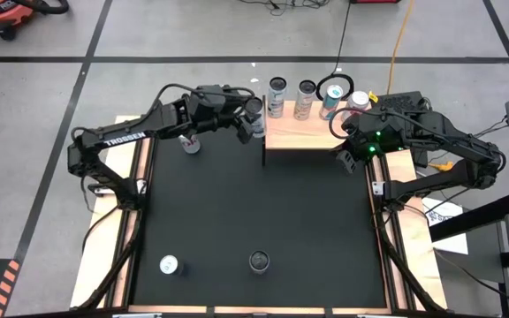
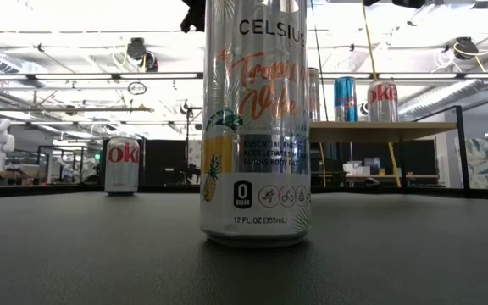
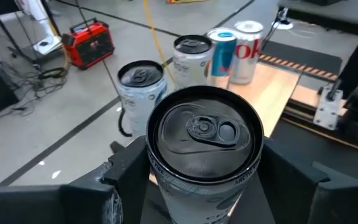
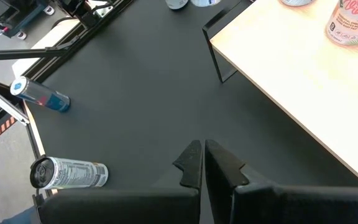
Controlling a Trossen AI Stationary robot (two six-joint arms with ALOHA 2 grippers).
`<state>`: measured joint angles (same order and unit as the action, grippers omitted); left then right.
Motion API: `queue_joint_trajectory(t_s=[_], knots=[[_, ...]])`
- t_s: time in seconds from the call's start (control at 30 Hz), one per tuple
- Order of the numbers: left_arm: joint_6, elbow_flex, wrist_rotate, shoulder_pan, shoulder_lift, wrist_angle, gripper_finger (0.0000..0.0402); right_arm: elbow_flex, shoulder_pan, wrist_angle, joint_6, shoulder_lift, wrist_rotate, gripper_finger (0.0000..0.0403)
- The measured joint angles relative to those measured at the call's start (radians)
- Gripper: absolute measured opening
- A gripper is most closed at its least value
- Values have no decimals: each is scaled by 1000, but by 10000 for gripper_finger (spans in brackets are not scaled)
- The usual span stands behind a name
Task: Place canned beverage on shelf
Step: Put the white-blue soda can on the shelf aligned with the other white-blue soda can
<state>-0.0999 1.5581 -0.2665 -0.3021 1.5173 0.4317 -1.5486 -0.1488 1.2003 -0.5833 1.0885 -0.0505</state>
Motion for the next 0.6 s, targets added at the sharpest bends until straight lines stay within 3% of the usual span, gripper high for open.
queue_joint_trajectory(t_s=[0.6], knots=[[-25,-1,4,43,98,-155,247,0,0,0,0,0,0,0]])
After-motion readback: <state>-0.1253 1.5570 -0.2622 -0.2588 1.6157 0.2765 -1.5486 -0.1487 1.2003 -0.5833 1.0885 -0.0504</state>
